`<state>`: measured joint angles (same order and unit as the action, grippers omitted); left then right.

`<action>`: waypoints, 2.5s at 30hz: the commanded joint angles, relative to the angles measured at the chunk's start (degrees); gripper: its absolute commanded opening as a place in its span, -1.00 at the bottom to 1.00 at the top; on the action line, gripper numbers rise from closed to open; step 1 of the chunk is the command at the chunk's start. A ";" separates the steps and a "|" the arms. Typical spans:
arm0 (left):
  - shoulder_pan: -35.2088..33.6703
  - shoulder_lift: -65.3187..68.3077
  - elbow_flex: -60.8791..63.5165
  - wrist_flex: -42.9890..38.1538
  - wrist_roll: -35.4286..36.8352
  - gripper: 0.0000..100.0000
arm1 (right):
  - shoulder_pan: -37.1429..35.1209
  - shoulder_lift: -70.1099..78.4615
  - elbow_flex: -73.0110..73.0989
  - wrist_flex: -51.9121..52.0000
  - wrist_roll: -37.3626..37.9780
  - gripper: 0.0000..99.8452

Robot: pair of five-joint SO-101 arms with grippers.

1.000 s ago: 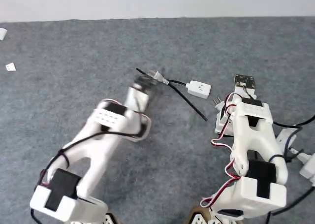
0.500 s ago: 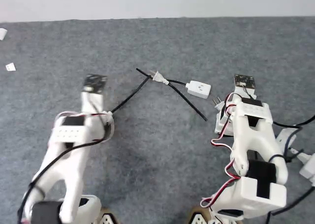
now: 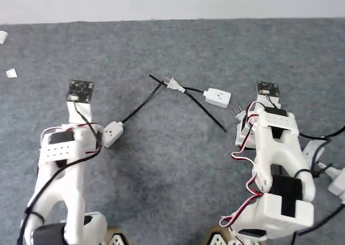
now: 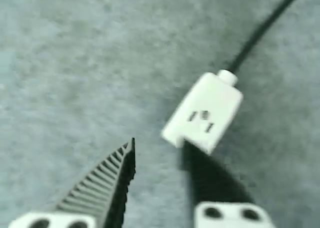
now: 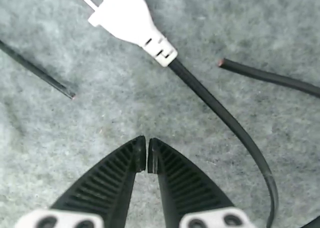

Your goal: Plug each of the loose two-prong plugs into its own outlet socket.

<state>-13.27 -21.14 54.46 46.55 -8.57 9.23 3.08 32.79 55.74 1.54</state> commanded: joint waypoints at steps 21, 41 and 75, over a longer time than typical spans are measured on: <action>7.12 33.32 -30.11 11.69 -13.63 -0.83 | -0.48 -0.84 -0.18 0.31 2.02 -0.98; 10.90 -1.58 -5.93 9.32 -31.47 -0.98 | -0.48 -0.84 -0.18 0.22 1.85 -0.98; 10.81 -80.18 42.24 -25.67 -15.82 -0.38 | -0.48 -0.84 -0.18 0.22 2.02 -0.98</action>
<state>-2.20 -99.38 97.36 19.21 -37.58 9.23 3.08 32.79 55.74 2.95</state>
